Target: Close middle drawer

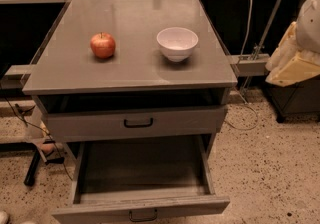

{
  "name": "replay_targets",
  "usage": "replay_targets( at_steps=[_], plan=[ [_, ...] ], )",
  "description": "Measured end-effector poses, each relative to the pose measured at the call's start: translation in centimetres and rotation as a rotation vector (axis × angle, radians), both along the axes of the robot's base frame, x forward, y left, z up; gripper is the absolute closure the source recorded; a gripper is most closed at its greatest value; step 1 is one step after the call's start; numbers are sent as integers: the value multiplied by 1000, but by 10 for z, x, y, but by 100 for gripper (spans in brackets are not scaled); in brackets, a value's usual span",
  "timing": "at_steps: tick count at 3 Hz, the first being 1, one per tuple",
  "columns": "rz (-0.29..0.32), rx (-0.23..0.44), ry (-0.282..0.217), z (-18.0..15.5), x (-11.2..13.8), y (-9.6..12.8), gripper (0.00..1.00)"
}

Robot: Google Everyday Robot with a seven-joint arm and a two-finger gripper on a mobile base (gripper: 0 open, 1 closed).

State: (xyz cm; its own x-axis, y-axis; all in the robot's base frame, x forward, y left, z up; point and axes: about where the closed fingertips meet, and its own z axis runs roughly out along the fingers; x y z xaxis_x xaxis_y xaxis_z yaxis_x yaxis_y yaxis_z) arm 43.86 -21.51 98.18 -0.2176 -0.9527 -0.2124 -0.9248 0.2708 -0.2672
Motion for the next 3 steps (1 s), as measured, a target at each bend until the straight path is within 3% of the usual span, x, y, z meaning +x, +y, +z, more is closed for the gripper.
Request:
replay_targets(
  at_steps=[1,2,3],
  plan=[
    [0,0,0,0,0,0,88],
    [0,-1,-4,1,0,0,100],
    [-18,-22,31,-25,-17,-2,100]
  ],
)
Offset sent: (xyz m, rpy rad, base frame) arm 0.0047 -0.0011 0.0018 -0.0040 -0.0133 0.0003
